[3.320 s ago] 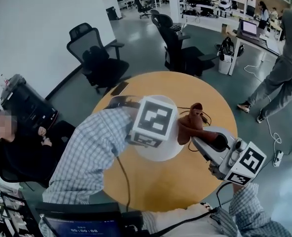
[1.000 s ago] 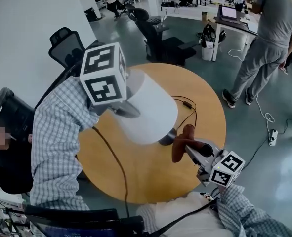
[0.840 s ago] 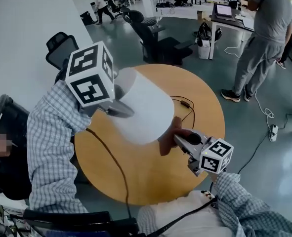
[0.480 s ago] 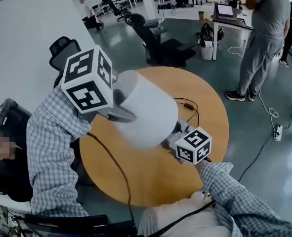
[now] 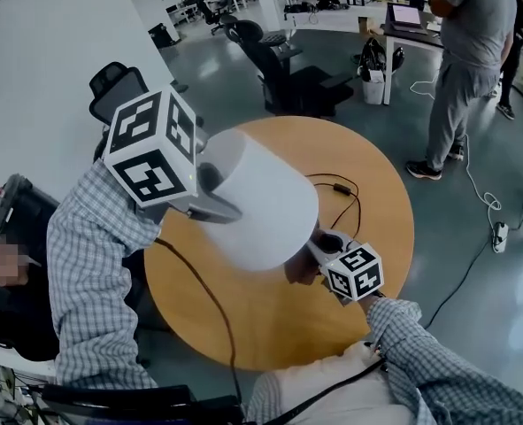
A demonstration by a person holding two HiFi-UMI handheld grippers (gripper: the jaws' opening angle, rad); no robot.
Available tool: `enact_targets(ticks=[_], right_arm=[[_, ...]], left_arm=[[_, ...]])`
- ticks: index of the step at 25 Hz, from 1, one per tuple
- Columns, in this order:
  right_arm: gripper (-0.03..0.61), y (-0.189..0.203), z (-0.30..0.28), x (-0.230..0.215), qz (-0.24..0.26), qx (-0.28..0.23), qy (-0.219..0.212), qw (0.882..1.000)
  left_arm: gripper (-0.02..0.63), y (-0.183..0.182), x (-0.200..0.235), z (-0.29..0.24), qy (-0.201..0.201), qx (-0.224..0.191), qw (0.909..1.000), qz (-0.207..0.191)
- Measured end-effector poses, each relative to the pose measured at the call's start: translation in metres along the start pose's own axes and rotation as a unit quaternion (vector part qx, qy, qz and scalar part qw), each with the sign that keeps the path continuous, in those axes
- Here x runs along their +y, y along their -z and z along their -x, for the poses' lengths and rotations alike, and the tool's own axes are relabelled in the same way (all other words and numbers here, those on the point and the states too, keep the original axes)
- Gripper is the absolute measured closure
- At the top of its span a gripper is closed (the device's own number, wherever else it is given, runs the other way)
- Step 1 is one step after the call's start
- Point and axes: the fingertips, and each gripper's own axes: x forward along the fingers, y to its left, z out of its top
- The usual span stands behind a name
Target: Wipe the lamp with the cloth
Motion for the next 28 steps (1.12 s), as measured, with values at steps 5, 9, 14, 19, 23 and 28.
enact_targets(ticks=[5, 9, 14, 19, 23, 28], right_arm=[[0.537, 0.042, 0.009, -0.031, -0.016, 0.054, 0.045, 0.997], [0.536, 0.027, 0.006, -0.014, -0.017, 0.031, 0.019, 0.999], [0.535, -0.045, 0.001, 0.039, -0.013, -0.073, -0.056, 0.996], [0.536, -0.091, -0.002, 0.057, -0.005, -0.125, -0.078, 0.989], [0.537, -0.080, -0.006, 0.027, -0.015, -0.106, -0.043, 0.993], [0.537, -0.022, -0.007, -0.012, -0.019, -0.012, 0.004, 1.000]], left_arm=[[0.606, 0.004, 0.001, -0.002, 0.000, 0.000, 1.0000, 0.001], [0.606, 0.004, 0.004, -0.005, 0.002, 0.001, 1.0000, 0.000], [0.606, 0.001, 0.009, -0.007, -0.007, 0.013, 0.9998, -0.010], [0.605, -0.003, 0.005, -0.002, -0.009, 0.003, 0.9997, -0.022], [0.606, -0.004, 0.004, 0.000, -0.016, 0.001, 0.9993, -0.033], [0.604, 0.002, 0.004, 0.003, -0.020, 0.002, 0.9995, -0.026]])
